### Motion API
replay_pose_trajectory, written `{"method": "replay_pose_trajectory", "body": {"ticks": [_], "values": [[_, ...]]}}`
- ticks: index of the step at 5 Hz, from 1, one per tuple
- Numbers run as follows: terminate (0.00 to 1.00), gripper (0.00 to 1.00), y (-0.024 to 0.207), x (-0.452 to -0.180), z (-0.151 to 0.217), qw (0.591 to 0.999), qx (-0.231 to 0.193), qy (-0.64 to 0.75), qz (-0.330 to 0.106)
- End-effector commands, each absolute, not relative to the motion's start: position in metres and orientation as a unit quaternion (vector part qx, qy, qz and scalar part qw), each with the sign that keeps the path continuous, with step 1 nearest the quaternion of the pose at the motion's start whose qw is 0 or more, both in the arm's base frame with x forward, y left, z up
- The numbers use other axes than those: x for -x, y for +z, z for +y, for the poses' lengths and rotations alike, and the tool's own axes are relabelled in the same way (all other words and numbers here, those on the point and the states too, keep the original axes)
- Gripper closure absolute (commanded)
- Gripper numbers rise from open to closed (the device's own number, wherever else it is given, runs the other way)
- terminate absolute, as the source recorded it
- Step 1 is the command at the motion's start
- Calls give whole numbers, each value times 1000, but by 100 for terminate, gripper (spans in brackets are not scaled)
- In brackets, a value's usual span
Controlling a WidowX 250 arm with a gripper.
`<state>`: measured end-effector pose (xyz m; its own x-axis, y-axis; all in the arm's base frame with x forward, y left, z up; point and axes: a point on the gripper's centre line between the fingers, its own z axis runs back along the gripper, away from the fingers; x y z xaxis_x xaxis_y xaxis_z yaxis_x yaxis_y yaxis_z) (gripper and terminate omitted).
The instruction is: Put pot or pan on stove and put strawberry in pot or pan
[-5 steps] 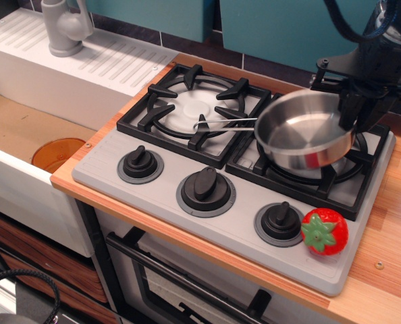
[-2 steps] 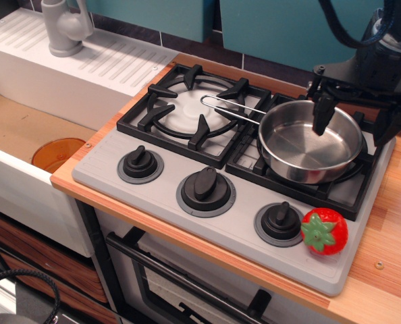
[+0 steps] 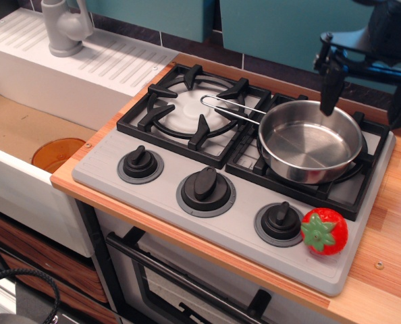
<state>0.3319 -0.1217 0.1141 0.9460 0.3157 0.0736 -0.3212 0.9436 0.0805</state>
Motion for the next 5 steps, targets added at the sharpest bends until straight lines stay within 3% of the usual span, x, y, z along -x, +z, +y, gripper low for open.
{"method": "replay_pose_trajectory", "body": {"ticks": [1, 5], "values": [[0, 0, 148, -327, -117, 986, -23, 152, -58], [0, 0, 123, -301, -111, 989, 2, 142, -51]]}}
